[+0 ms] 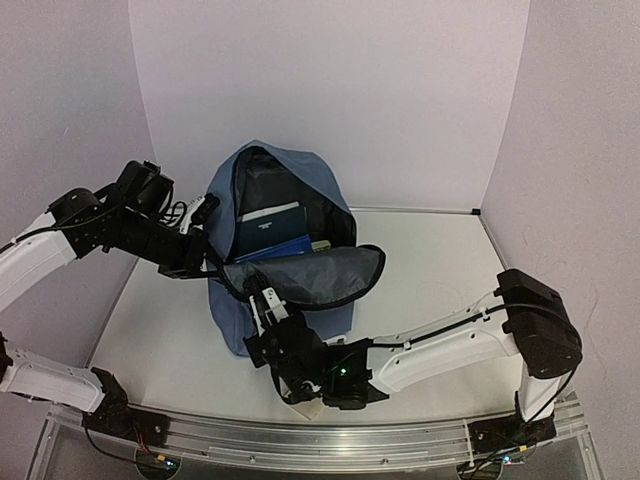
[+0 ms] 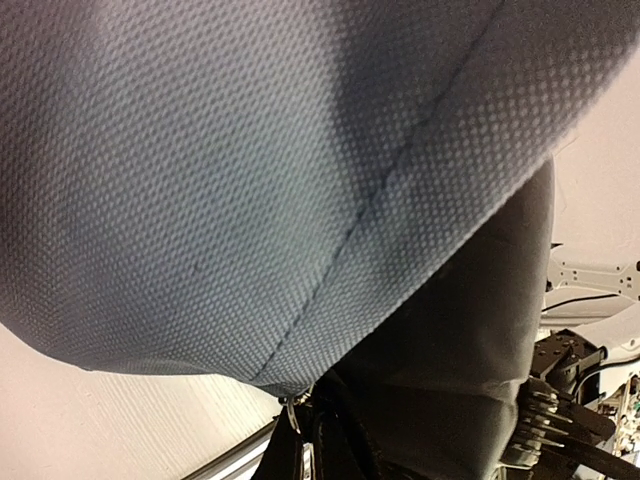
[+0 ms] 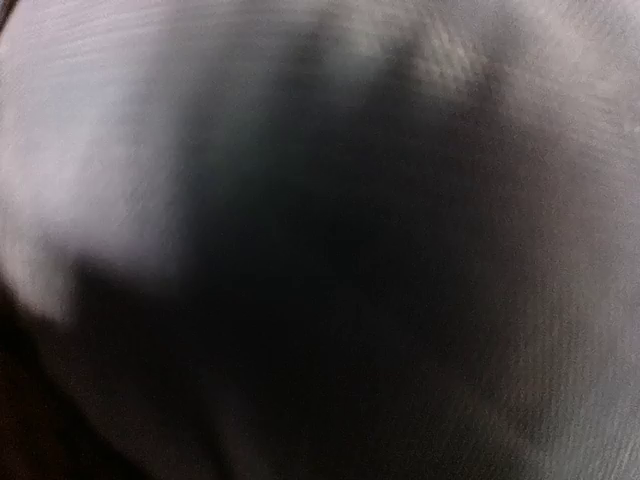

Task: Pack the student bag
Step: Zip the student bag at the center of the board.

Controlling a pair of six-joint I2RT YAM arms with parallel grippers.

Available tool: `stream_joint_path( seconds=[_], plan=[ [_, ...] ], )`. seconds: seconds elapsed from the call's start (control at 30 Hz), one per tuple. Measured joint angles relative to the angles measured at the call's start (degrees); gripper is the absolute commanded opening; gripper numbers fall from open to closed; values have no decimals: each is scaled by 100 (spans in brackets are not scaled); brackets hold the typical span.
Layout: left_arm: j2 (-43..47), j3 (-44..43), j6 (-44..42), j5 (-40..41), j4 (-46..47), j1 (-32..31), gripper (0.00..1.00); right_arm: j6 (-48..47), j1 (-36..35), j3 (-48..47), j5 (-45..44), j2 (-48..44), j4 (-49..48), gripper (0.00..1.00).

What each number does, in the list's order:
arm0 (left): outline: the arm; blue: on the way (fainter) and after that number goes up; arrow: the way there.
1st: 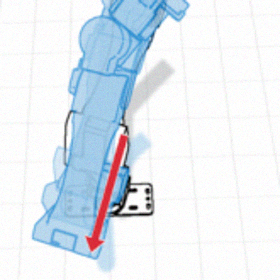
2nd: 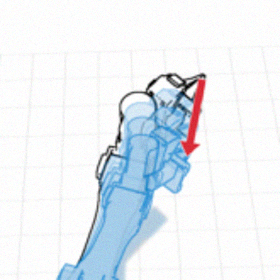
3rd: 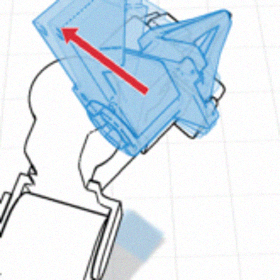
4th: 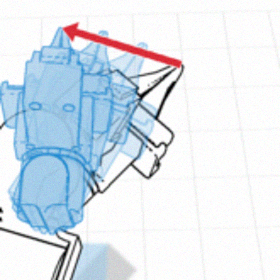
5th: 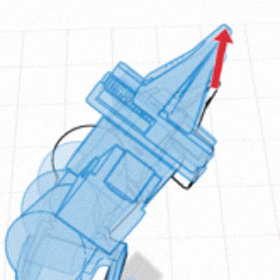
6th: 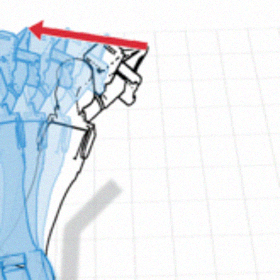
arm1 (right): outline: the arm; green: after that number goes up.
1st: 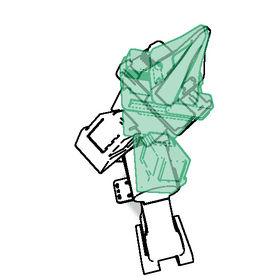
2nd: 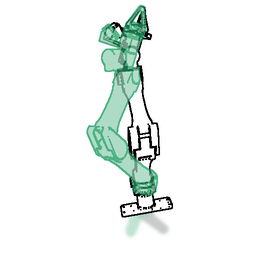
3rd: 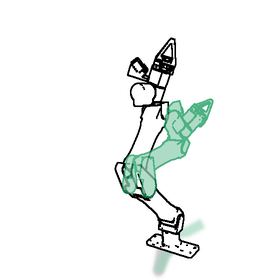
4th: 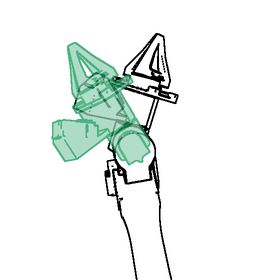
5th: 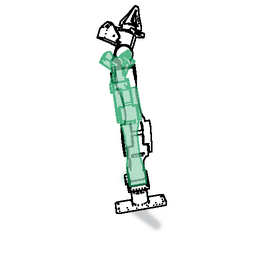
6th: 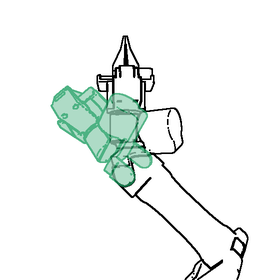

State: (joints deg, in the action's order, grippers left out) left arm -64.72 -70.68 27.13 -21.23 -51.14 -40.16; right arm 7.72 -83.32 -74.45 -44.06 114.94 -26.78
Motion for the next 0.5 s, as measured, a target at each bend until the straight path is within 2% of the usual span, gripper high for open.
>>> stream_joint_path(
  seconds=[0.2, 0.4, 0.43, 0.5],
  plan=[
    [-251, -492, -177, -18, -438, 0, 0, 155, 14, -90, -43, 82, -46, 0],
    [-265, -624, -222, -86, -607, 0, 0, 375, 14, -90, -108, 73, -39, 1],
    [-271, -624, -217, -112, -606, 0, 0, 401, 14, -91, -105, 59, -1, 5],
    [-276, -603, -184, -171, -575, 0, 0, 437, 14, -93, -53, -16, 137, 24]
  ],
)
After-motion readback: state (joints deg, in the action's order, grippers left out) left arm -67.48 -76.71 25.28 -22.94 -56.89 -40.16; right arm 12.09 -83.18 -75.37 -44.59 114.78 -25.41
